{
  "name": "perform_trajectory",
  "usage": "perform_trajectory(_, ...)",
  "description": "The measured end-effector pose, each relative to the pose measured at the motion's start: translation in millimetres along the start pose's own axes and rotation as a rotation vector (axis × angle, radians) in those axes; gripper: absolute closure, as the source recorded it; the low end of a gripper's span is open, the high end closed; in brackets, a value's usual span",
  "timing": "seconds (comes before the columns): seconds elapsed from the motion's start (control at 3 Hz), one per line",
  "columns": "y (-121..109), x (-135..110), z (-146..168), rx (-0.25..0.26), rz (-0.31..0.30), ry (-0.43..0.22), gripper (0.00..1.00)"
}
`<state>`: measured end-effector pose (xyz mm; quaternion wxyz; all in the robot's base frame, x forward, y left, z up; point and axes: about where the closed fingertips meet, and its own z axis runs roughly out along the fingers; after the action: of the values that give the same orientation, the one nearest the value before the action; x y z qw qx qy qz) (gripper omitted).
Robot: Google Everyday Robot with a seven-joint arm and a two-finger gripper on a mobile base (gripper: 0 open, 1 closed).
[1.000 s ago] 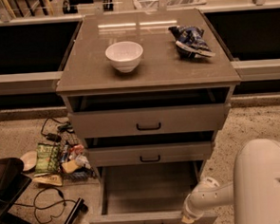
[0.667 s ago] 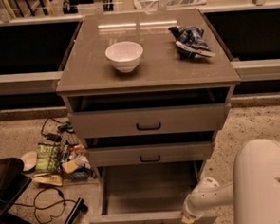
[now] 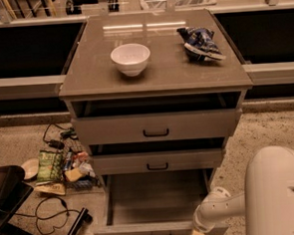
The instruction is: Open bottom drawer
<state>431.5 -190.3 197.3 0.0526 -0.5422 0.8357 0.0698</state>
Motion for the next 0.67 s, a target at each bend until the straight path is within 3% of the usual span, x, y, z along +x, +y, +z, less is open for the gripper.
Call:
perform_trajectory(0.33,1.0,0.2,0.8,-0.002,0.000,0.000,0.00)
perform_trajectory(0.67,1.0,0.2,0.9,-0.002,0.000,0.000,0.00)
